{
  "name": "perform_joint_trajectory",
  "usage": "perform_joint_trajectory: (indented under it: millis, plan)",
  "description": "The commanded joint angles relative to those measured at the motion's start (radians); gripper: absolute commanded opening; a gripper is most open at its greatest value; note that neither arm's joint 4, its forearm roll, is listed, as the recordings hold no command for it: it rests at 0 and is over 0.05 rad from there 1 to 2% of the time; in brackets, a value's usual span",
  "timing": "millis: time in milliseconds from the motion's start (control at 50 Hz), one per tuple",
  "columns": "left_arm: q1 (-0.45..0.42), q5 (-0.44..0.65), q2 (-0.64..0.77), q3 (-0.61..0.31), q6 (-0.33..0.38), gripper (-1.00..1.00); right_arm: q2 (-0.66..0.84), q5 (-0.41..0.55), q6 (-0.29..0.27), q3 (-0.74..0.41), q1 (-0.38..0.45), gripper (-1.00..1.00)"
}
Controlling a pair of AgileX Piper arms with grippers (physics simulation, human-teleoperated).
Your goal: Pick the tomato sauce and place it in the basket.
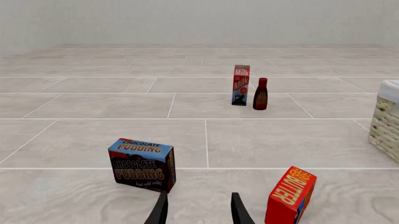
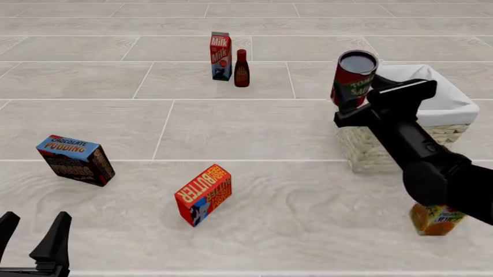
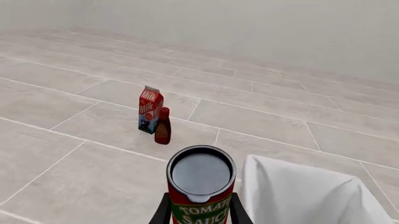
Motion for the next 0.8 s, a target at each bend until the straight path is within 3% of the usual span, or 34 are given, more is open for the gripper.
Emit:
perform_joint_trajectory:
  millis: [20, 520, 800]
  plan:
    - [0.000, 0.000, 0.000, 0.000, 0.000, 1.00, -0.034, 0.027, 0.033, -0.027, -0.039, -1.00]
    - [0.000, 0.000, 0.000, 0.000, 0.000, 1.00, -0.005, 0.052, 0.041, -0.097, -0.149, -1.00]
    - [0.000, 0.000, 0.000, 0.000, 0.000, 1.00, 0.026, 0.100, 0.077, -0.184, -0.233, -1.00]
